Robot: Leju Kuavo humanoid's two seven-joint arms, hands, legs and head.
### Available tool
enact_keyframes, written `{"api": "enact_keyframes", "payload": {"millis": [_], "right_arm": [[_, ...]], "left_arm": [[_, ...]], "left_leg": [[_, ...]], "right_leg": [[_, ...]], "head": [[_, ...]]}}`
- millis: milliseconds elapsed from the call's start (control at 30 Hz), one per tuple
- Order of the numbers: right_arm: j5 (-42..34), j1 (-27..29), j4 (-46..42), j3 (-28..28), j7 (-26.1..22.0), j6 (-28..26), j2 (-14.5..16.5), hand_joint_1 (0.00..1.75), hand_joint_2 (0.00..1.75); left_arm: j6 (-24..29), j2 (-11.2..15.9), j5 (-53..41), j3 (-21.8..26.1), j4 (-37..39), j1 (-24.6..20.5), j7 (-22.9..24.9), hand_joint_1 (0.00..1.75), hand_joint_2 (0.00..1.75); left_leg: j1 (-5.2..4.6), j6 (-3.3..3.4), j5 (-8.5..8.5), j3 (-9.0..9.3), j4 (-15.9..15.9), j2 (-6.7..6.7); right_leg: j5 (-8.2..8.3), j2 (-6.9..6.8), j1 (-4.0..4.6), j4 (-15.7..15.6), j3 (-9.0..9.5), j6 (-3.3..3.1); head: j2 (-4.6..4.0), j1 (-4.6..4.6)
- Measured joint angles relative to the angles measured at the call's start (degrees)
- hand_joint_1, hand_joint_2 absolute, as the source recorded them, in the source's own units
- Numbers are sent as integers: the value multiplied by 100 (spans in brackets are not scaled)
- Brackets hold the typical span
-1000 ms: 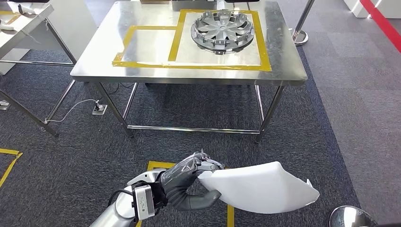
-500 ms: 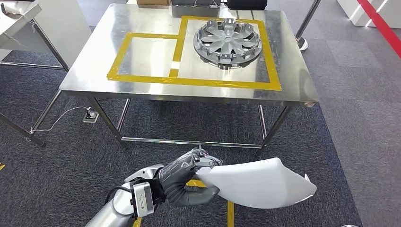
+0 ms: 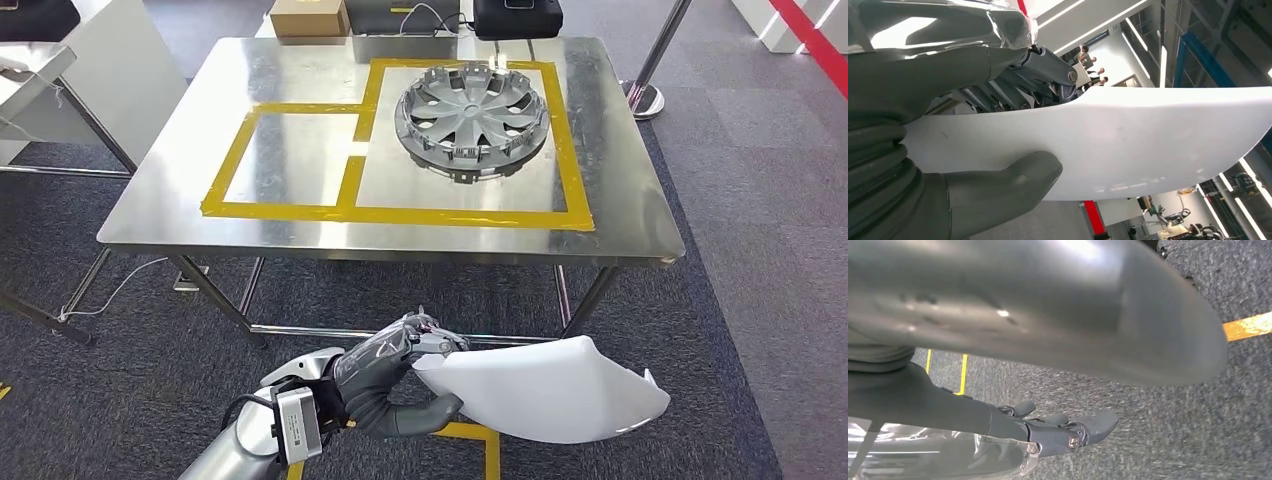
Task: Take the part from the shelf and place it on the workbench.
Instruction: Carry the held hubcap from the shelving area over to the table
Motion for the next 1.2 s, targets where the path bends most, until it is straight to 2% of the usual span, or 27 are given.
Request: {"api": "enact_keyframes", "payload": {"millis": [33, 67, 100, 133, 200, 233, 267, 333, 367, 433, 467, 533, 567, 600, 633, 700, 733, 767, 800, 867, 933, 967, 1033, 1067, 1100, 1133, 1200], "right_arm": [[-1, 5, 0, 0, 0, 0, 1, 0, 0], [-1, 8, 0, 0, 0, 0, 4, 0, 0], [-2, 10, 0, 0, 0, 0, 8, 0, 0], [-3, 11, 0, 0, 0, -1, 11, 0, 0], [-4, 7, 2, 1, 0, 0, 31, 0, 0], [-5, 4, 2, 1, 0, 0, 36, 0, 0], [-6, 2, 2, 1, 0, -1, 42, 0, 0], [-7, -9, 0, 1, 1, -1, 37, 0, 0], [-7, -23, 0, 2, 1, -1, 39, 0, 0], [-7, -50, 0, 2, 1, -1, 34, 0, 0], [-8, -49, 0, 2, 0, -1, 29, 0, 0], [-9, -21, 0, 2, 0, -1, 18, 0, 0], [-10, -7, 0, 2, 0, -1, 18, 0, 0], [-10, 1, 0, 2, 0, -1, 17, 0, 0], [-11, 7, 0, 2, 0, -1, 16, 0, 0], [-15, 27, 1, 2, -3, 0, 14, 0, 0], [-17, 38, 1, 2, -7, 1, 15, 0, 0], [-18, 44, 1, 2, -12, 1, 18, 0, 0], [-19, 39, 1, 1, -21, 2, 20, 0, 0], [-19, 18, 0, 0, -40, 3, 22, 0, 0], [-20, 4, 0, 0, -51, 3, 18, 0, 0], [-20, 5, 0, 1, -52, 3, 16, 0, 0], [-20, 5, 0, 1, -52, 3, 15, 0, 0], [-19, 8, 0, 1, -52, 3, 16, 0, 0], [-18, 10, 0, 0, -52, 3, 18, 0, 0], [-13, 11, 0, 1, -53, 3, 20, 0, 0], [3, 13, 2, 1, -56, 4, 33, 0, 0]], "left_arm": [[0, 16, -2, 0, 0, 3, -1, 175, 175], [0, 31, -4, 0, 0, 6, -1, 175, 175], [0, 43, -5, 0, 0, 8, -2, 175, 175], [0, 55, -7, 1, 0, 10, -3, 175, 175], [0, 75, -8, 3, 4, 18, -8, 175, 175], [0, 85, -10, 4, 7, 22, -10, 175, 175], [0, 89, -10, 6, 6, 23, -14, 175, 175], [0, 82, -9, 8, -2, 20, -19, 175, 175], [0, 74, -7, 9, -7, 19, -22, 175, 175], [0, 61, -7, 9, -9, 20, -26, 175, 175], [-1, 59, -8, 8, -9, 20, -27, 175, 175], [-1, 57, -9, 7, -5, 25, -30, 175, 175], [-1, 58, -9, 7, -2, 26, -31, 175, 175], [-1, 59, -9, 6, 1, 26, -32, 175, 175], [-1, 59, -9, 5, 5, 26, -32, 175, 175], [-2, 63, -8, 0, 29, 24, -35, 175, 175], [-2, 66, -8, -2, 44, 25, -37, 175, 175], [-2, 67, -8, -5, 57, 22, -42, 175, 175], [-2, 61, -5, -8, 57, 16, -47, 175, 175], [-1, 50, 1, -11, 45, -9, -56, 175, 175], [6, 52, -5, -11, 38, -22, -58, 175, 175], [14, 59, -14, -11, 38, -20, -59, 175, 175], [38, 76, -22, -9, 39, -10, -87, 175, 175], [49, 85, -18, -8, 39, -2, -117, 175, 175], [59, 94, -14, -6, 39, 6, -152, 175, 175], [76, 104, -16, -3, 39, 14, -186, 175, 175], [130, 130, -54, 8, 37, 25, -229, 175, 175]], "left_leg": [[6, -6, -176, -173, 55, 3], [6, -2, -258, -276, -25, 5], [3, 15, -196, -311, -237, 6], [-7, 46, 40, -287, -555, 8], [-48, 136, 737, -203, -1169, 2], [-67, 169, 970, -152, -1347, -3], [-82, 197, 1071, -111, -1435, -10], [-65, 237, 1007, 44, -1516, -18], [-48, 266, 976, 133, -1565, -17], [-10, 307, 885, 326, -1634, -12], [-4, 324, 815, 411, -1650, -11], [9, 333, 659, 589, -1658, -28], [15, 328, 574, 693, -1658, -39], [22, 317, 484, 808, -1658, -47], [28, 300, 388, 929, -1659, -51], [22, 248, 190, 1130, -1653, -59], [12, 213, 104, 1193, -1660, -64], [2, 177, 44, 1258, -1666, -71], [-4, 145, 24, 1304, -1659, -76], [0, 86, 123, 1220, -1418, -56], [11, 30, 207, 826, -810, -23], [20, 2, 130, 574, -478, -9], [41, -31, -246, 119, -86, -3], [47, -35, -379, -25, -78, -3], [49, -28, -365, -93, -215, -2], [48, -10, -173, -86, -481, -2], [23, 58, 505, 7, -1134, 2]], "right_leg": [[-74, 7, 0, -4, 86, -1], [-152, 16, 2, -6, 183, -1], [-234, 24, 5, -7, 287, 2], [-315, 31, 10, -12, 380, 8], [-470, 43, 21, -20, 541, 41], [-533, 49, 22, -50, 591, 71], [-559, 52, 23, -67, 655, 108], [-515, 46, 22, -27, 707, 184], [-434, 37, 24, 156, 649, 211], [-366, 21, 26, 819, 233, 248], [-452, 17, 28, 1196, -52, 261], [-854, 15, 26, 1612, -528, 298], [-1021, 13, 23, 1587, -662, 312], [-1049, 11, 21, 1411, -726, 325], [-886, 6, 19, 1112, -734, 329], [-101, -26, 18, 444, -703, 302], [227, -41, 24, 240, -669, 266], [413, -50, 31, 141, -643, 222], [407, -47, 38, 134, -599, 174], [329, -23, 21, 108, -484, 91], [248, -19, -1, 72, -333, 27], [200, -21, -2, 61, -262, 7], [91, -15, -3, 49, -131, -9], [29, -5, -3, 48, -61, -8], [-35, 6, -1, 48, 15, -3], [-96, 15, 1, 46, 96, 5], [-210, 29, 6, 39, 216, 35]], "head": [[0, -3], [0, -2], [0, -3], [0, -4], [-1, 4], [-1, 5], [-1, 5], [0, -6], [0, -3], [0, 4], [0, 9], [0, 14], [0, 17], [0, 17], [0, 18], [-1, 31], [-1, 34], [-1, 33], [-1, 31], [0, 30], [0, 31], [0, 28], [0, 25], [0, 25], [0, 23], [0, 23], [0, 32]]}}
